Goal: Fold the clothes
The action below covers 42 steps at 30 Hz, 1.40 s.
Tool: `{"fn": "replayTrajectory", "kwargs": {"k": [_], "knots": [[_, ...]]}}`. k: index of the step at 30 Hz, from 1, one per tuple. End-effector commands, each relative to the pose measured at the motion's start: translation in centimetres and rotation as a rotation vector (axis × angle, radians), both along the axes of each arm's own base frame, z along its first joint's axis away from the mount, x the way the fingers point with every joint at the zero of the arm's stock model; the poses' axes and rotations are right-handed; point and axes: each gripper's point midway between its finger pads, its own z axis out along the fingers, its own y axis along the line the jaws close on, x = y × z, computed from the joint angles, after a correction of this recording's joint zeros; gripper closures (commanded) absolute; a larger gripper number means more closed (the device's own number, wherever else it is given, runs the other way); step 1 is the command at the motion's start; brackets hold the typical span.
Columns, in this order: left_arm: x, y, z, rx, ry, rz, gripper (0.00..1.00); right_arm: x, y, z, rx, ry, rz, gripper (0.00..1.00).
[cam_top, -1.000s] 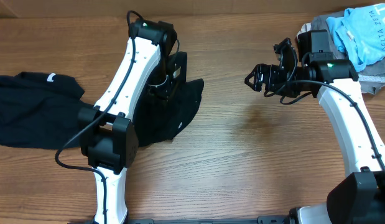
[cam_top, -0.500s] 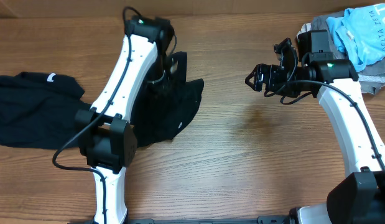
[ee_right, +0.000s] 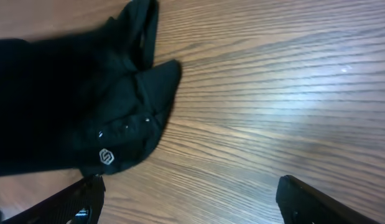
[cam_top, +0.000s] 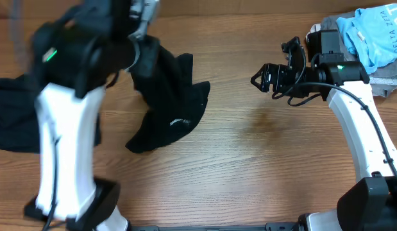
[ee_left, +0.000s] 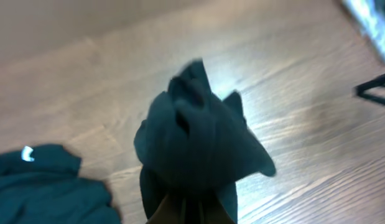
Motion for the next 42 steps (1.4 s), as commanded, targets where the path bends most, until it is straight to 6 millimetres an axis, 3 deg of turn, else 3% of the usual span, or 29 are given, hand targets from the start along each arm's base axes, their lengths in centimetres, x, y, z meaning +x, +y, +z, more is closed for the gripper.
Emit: {"fn": "replayTrajectory", "kwargs": {"k": [1,6,12,18,26,30,34,37,39,41,42], "knots": [[-2.2,1.2,3.2,-0.027,-0.093,0.029,0.96,0.0,1.3,0.7,0.063,-0.019,0.042,0.08],[-4.2,1.7,5.2,-0.047,-0.154,0.027,0.96,0.6,3.8,1.3,0.065,-0.086,0.103,0.08],[-3.8,1.4,4.6,-0.05,-0.13,0.017,0.96,2.4,6.9,0.2,0.045,-0.13,0.121,0.08],[-2.5,1.0,2.4,-0.027,-0.063,0.018,0.96,2.9,11.2,-4.5,0.046,-0.076,0.202,0.08],[-1.0,0.7,-0.4,0.013,0.021,0.019,0.96,0.7,17.3,-10.8,0.032,0.02,0.33,0.09],[-0.1,1.9,-1.6,0.083,0.04,0.076,0.96,-0.4,20.1,-12.2,0.048,0.036,0.36,0.11],[0.8,4.8,-3.0,0.16,0.067,0.261,0.96,-1.4,21.7,-13.4,0.037,0.065,0.358,0.16],[1.1,6.9,-4.5,0.181,0.11,0.372,0.96,-1.9,21.6,-14.8,0.001,0.116,0.311,0.25],[1.1,8.6,-6.2,0.185,0.168,0.439,0.96,-2.2,20.9,-15.8,-0.031,0.168,0.254,0.41],[0.9,9.8,-7.5,0.187,0.214,0.49,0.96,-2.5,20.3,-16.5,-0.051,0.216,0.205,0.69],[0.8,10.5,-8.3,0.189,0.242,0.516,0.96,-2.6,19.8,-16.8,-0.062,0.242,0.174,0.78]]}}
